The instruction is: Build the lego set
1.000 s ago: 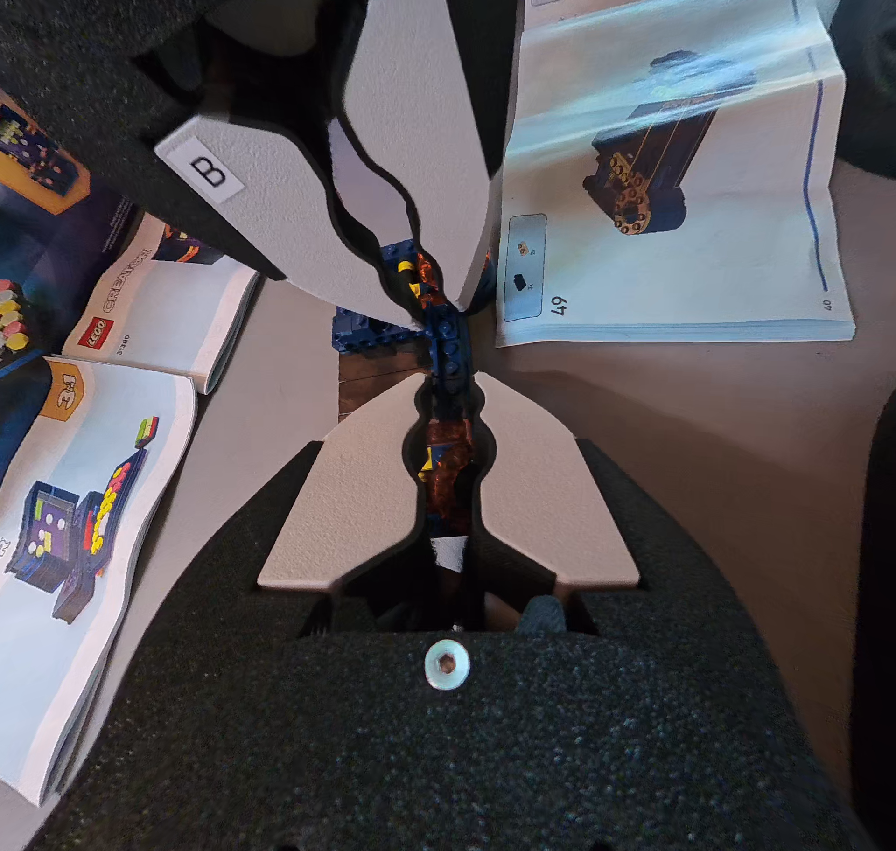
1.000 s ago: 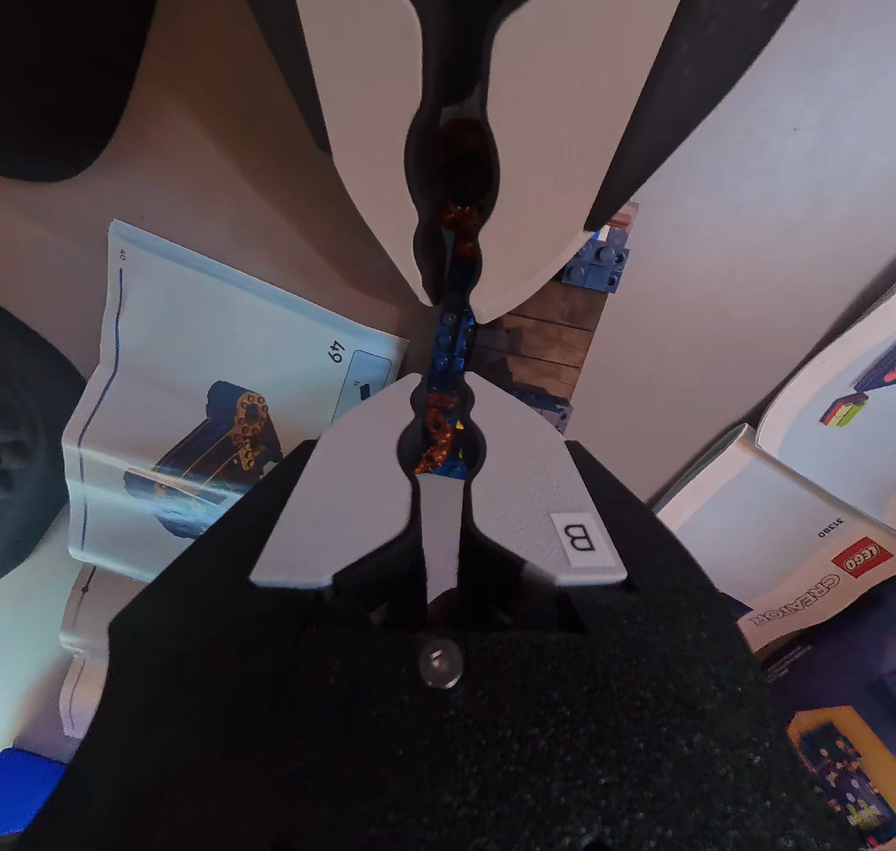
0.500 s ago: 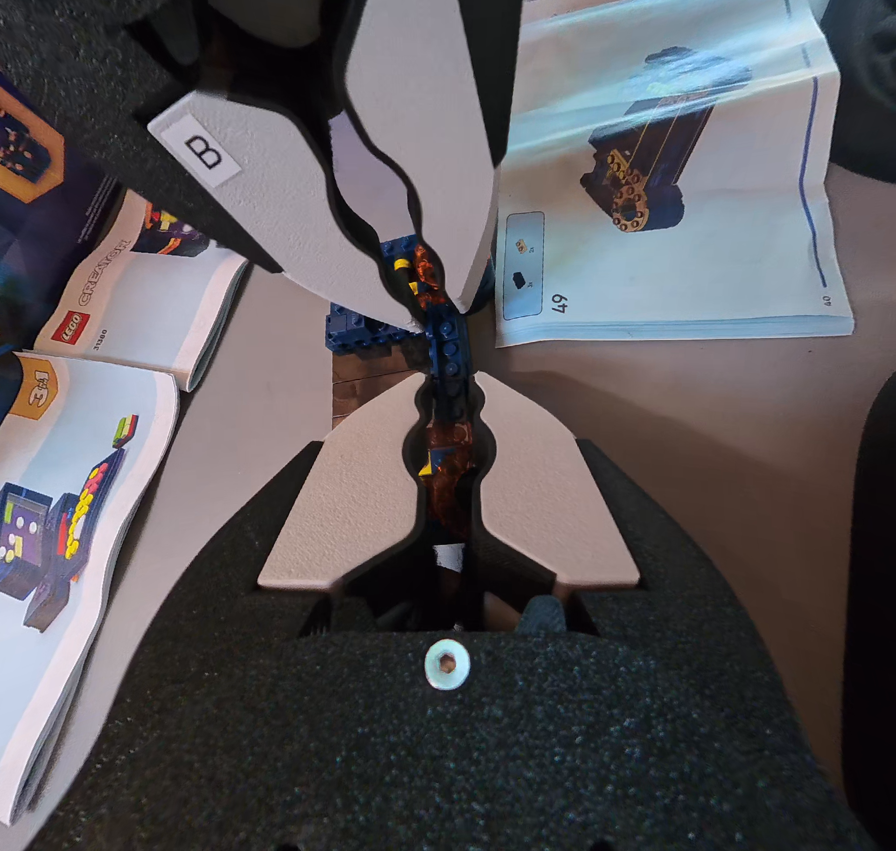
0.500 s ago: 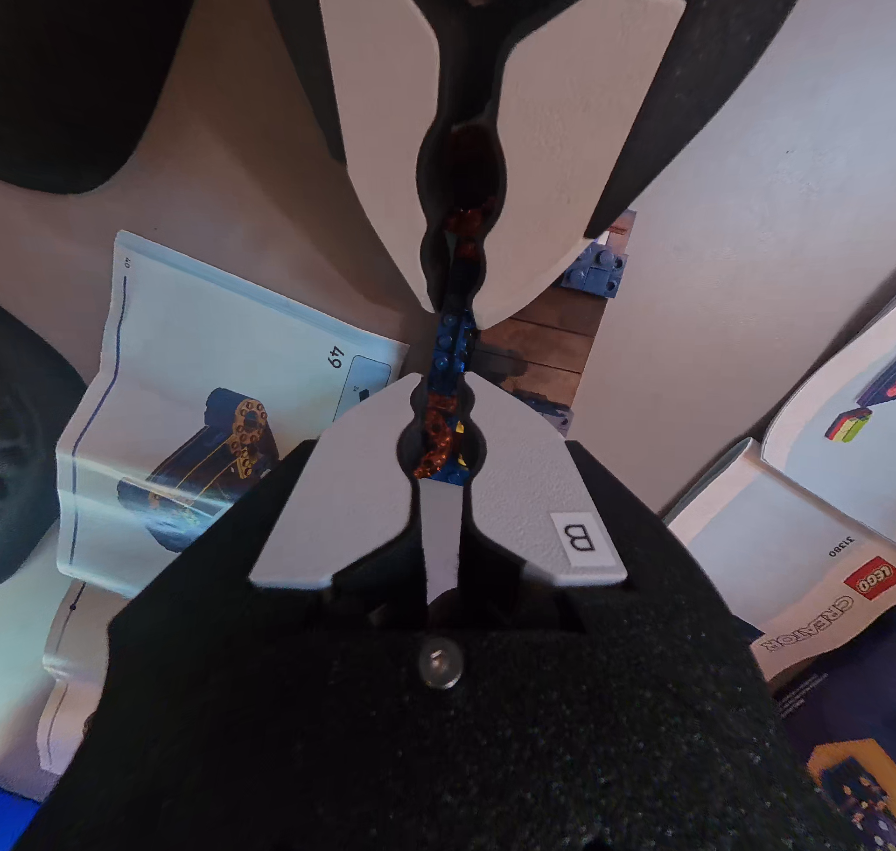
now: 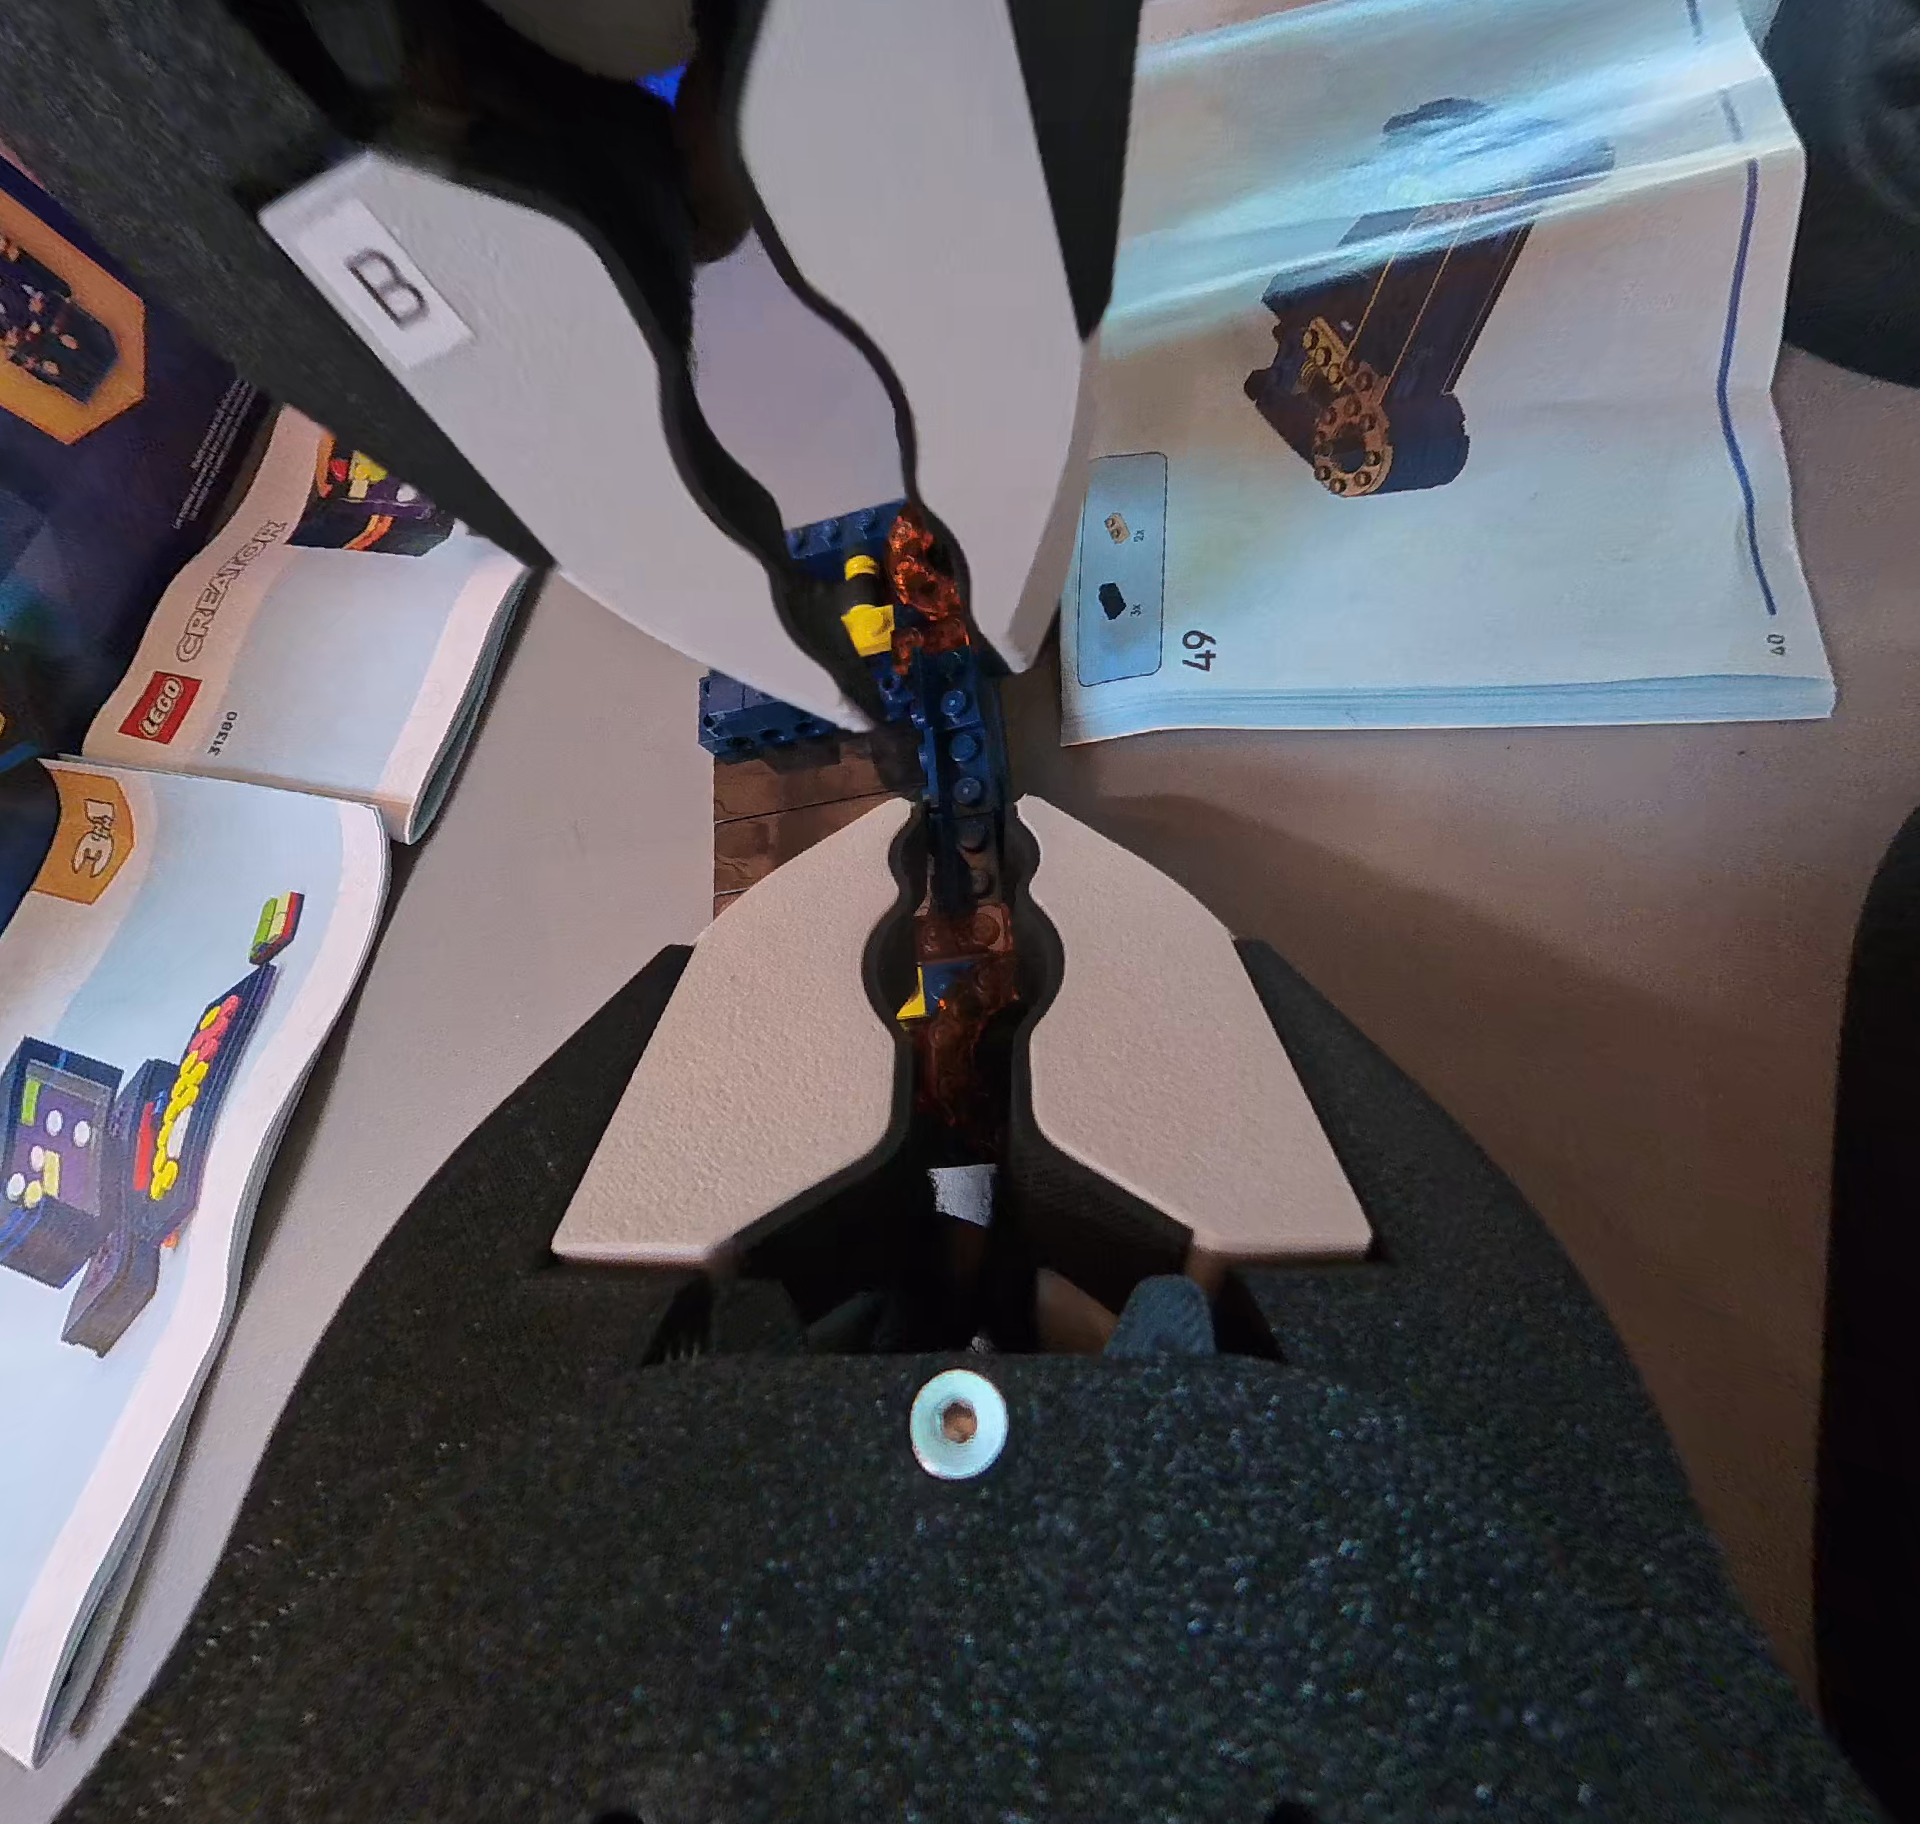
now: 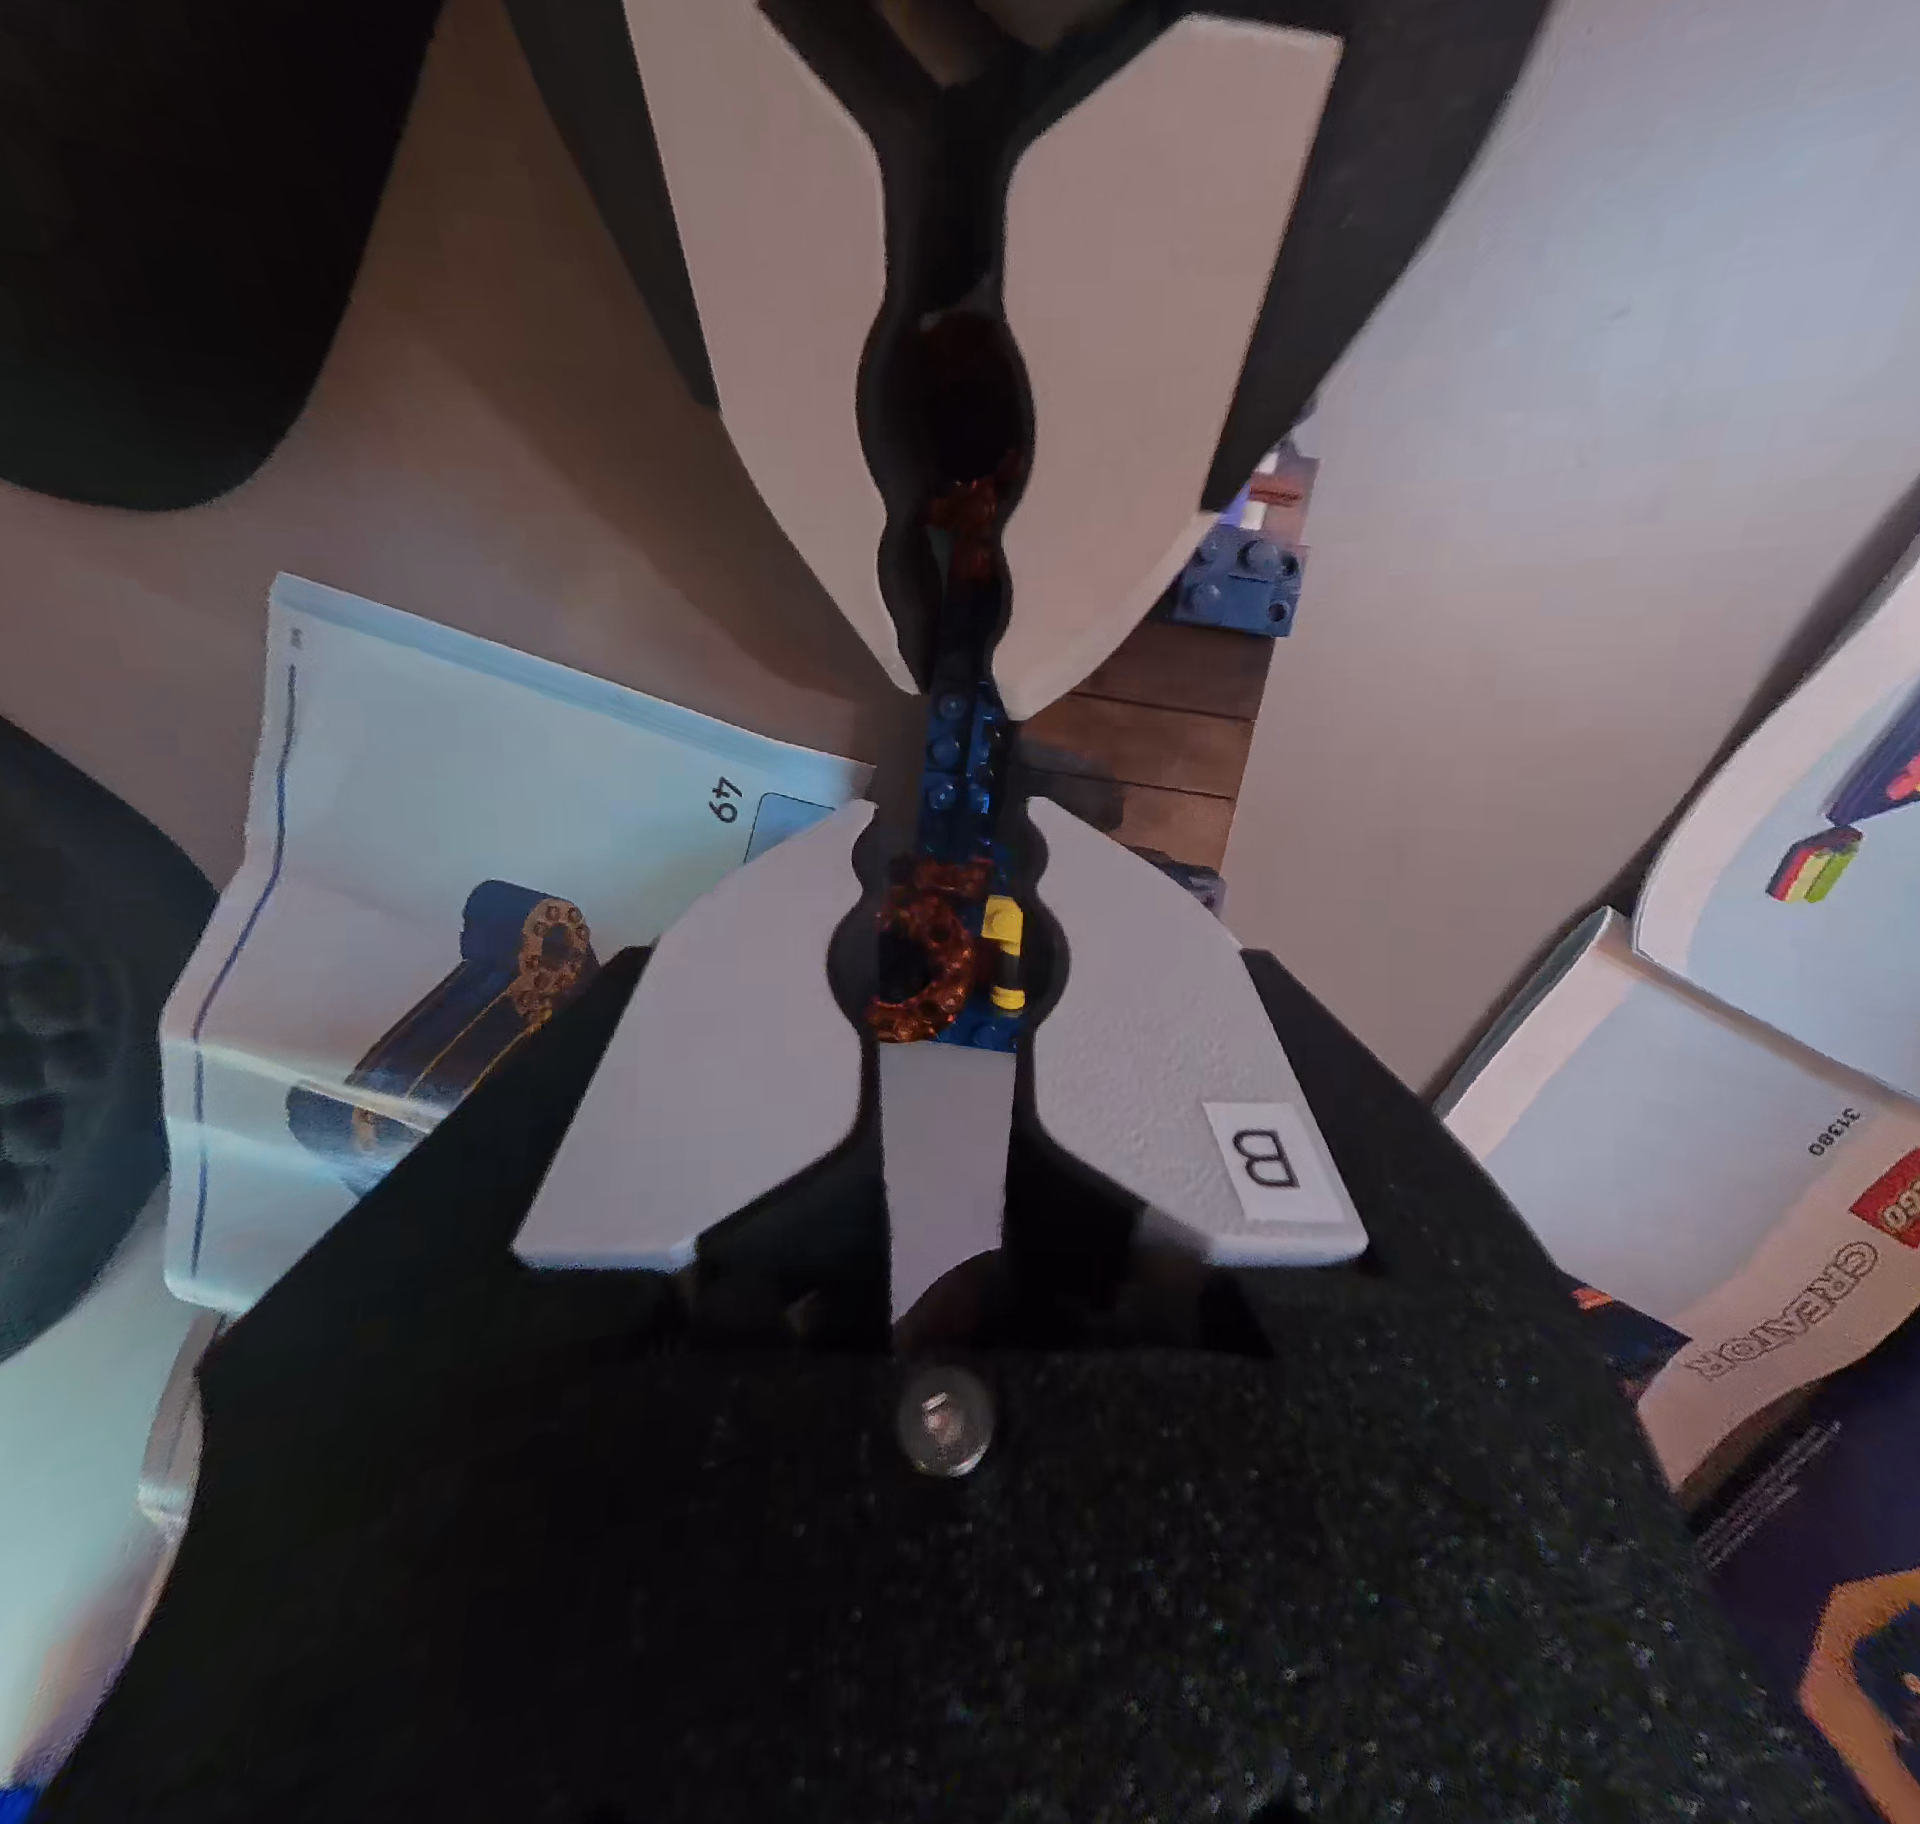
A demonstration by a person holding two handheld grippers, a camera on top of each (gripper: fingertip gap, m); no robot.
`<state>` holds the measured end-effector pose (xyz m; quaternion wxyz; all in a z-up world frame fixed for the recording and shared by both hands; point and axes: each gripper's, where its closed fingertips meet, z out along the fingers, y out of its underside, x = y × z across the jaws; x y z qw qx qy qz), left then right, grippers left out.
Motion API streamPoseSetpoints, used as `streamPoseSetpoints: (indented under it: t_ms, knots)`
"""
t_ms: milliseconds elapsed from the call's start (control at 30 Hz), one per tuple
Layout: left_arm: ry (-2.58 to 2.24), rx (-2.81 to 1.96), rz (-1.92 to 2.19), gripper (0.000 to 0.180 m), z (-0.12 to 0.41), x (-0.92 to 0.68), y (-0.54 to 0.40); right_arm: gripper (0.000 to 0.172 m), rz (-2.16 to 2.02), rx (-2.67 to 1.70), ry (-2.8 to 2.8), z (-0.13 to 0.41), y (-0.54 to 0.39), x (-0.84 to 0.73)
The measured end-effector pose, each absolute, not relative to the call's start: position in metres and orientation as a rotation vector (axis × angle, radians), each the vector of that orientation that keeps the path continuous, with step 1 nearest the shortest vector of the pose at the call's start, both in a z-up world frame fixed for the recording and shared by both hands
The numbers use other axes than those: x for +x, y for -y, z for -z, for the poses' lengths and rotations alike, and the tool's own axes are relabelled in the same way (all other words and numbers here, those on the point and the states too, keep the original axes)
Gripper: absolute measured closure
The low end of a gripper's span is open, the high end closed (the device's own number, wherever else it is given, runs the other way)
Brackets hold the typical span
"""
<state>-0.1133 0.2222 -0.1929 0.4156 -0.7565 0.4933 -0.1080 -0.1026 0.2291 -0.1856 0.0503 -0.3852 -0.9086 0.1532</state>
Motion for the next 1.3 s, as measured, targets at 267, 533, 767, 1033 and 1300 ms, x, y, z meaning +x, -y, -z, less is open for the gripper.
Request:
streamPoseSetpoints:
  t_ms: [267,533,767,1033,1300]
  knots:
    - [-1.236,-1.901,0.270,0.167,0.193,-0.113,-0.223,0.157,-0.591,-1.254,2.672,0.187,-0.228,-0.103]
    - [-1.229,-1.905,0.279,0.168,0.193,-0.113,-0.223,0.160,-0.472,-1.218,2.631,0.190,-0.230,-0.104]
    - [-1.217,-1.912,0.294,0.168,0.193,-0.113,-0.223,0.160,-0.338,-1.150,2.510,0.191,-0.231,-0.104]
    - [-1.212,-1.917,0.300,0.168,0.193,-0.113,-0.223,0.160,-0.384,-1.205,2.510,0.192,-0.230,-0.104]
    - [-1.203,-1.915,0.251,0.151,0.188,-0.118,-0.225,0.139,-0.649,-1.302,2.431,0.186,-0.224,-0.105]
